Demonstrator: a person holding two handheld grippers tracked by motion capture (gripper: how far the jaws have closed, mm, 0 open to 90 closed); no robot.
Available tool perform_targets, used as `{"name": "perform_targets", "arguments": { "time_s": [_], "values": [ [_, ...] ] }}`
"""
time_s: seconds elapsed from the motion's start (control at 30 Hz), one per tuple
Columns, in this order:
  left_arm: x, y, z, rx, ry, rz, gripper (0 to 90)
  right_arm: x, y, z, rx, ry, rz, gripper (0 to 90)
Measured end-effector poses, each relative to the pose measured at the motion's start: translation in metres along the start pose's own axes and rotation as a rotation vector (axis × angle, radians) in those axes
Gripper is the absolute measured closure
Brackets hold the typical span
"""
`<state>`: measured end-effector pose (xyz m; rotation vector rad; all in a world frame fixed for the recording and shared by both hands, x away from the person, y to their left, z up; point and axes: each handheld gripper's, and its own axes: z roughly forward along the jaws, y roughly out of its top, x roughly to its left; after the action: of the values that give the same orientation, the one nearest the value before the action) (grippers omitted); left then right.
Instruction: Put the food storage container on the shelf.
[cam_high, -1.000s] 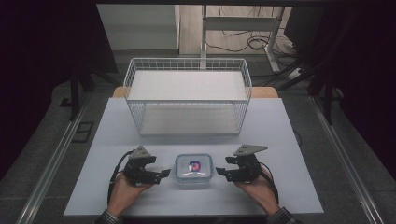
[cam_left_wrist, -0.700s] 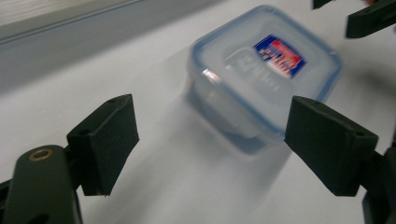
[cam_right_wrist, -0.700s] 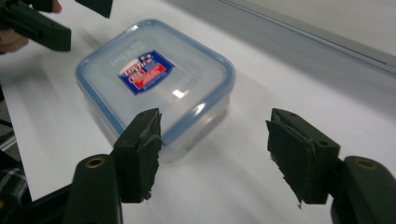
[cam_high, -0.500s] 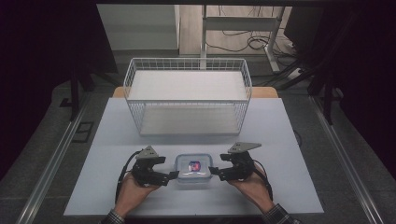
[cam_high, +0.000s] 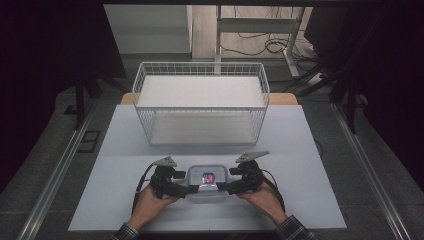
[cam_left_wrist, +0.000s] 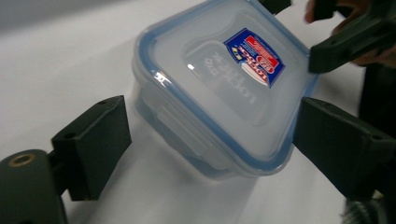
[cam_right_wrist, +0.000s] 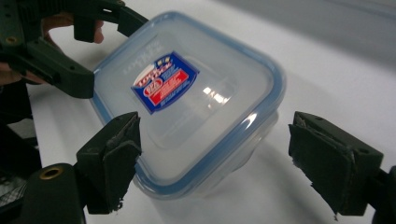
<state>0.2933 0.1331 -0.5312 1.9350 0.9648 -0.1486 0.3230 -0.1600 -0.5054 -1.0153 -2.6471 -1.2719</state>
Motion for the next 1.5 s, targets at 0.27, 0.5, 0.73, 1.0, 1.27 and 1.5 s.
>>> {"name": "perform_targets", "arguments": {
  "time_s": [0.27, 0.5, 0.73, 1.0, 1.27, 1.5],
  "values": [
    [-0.011, -0.004, -0.004, 0.055, -0.008, 0.044, 28.0, 0.003, -0.007, -0.004, 0.033, 0.074, 0.051, 33.9],
    [-0.01, -0.013, -0.022, 0.0, -0.051, 0.02, 53.6, 0.005, -0.016, -0.019, 0.009, 0.109, 0.062, 51.3],
    [-0.009, -0.016, -0.022, -0.034, -0.064, 0.002, 56.2, 0.002, -0.019, -0.021, -0.02, 0.145, 0.095, 55.1],
    [0.0, -0.017, -0.023, -0.065, -0.115, -0.042, 57.4, -0.001, -0.019, -0.021, -0.034, 0.165, 0.115, 56.1],
    [0.007, -0.014, -0.031, -0.105, -0.173, -0.072, 58.3, -0.002, -0.017, -0.027, -0.098, 0.224, 0.152, 59.1],
    [0.002, 0.0, -0.038, -0.122, -0.161, -0.047, 58.3, -0.001, -0.008, -0.035, -0.129, 0.214, 0.148, 59.0]
  ]
}}
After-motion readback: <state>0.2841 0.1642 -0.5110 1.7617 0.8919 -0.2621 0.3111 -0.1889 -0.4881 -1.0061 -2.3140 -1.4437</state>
